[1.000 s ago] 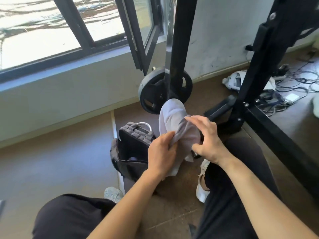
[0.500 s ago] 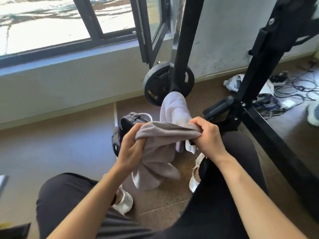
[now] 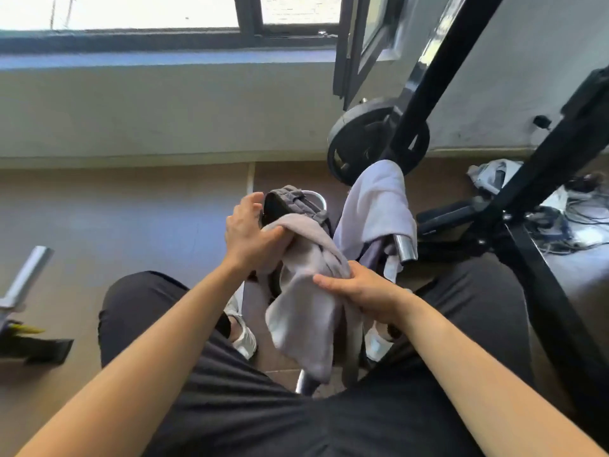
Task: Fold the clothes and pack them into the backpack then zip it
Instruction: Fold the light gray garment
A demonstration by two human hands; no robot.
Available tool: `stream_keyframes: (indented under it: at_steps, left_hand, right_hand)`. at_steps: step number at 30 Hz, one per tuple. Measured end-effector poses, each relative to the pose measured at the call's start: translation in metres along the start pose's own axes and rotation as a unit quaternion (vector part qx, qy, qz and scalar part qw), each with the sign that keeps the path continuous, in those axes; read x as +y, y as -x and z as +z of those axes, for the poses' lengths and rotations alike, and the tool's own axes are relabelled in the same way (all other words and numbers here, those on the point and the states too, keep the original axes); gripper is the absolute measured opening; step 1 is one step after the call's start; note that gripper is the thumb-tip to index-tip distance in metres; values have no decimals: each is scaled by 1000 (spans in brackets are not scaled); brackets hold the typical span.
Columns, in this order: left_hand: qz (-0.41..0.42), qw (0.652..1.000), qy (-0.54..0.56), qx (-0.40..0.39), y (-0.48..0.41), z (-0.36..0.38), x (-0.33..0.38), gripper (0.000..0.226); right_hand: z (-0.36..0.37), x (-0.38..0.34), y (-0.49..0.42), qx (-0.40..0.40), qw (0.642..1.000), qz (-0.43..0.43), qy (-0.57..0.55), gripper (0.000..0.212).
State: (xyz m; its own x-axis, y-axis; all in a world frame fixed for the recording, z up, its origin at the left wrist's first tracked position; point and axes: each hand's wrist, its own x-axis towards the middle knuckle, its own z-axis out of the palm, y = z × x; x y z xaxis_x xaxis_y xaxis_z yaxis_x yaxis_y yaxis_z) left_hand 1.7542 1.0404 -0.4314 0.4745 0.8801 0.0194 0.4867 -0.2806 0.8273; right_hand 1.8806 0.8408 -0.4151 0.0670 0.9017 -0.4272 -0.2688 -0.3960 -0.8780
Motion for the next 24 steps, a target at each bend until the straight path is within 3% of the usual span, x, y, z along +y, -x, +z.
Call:
stream_keyframes:
  at_steps: [2, 5, 7, 8, 14, 18, 22, 24]
  left_hand:
    - [-77, 995, 39, -39, 7, -4, -16, 76]
    - [-190, 975, 86, -74, 32, -2, -58, 49]
    - [-293, 934, 148, -139, 50, 0, -73, 35]
    - [-327, 912, 164, -184, 55, 2, -75, 42]
    - [-249, 881, 246, -318, 55, 16, -73, 92]
    - [-248, 870, 285, -317, 51, 19, -71, 103]
    - [-249, 849, 261, -387, 54, 21, -64, 69]
    - [-235, 853, 297, -359, 56, 24, -61, 58]
  right_hand:
    - [1, -6, -6, 26, 997, -19, -75, 28]
    - [-1, -7, -11, 58, 987, -15, -146, 28]
    - [0, -3, -13, 76, 982, -11, -175, 29]
    - [0, 0, -14, 84, 979, -9, -185, 29]
    - [-1, 7, -17, 95, 967, 4, -238, 48]
    - [-5, 11, -19, 83, 974, 18, -212, 49]
    - [-4, 12, -19, 56, 980, 14, -193, 33]
    - [-5, 13, -19, 53, 981, 8, -187, 33]
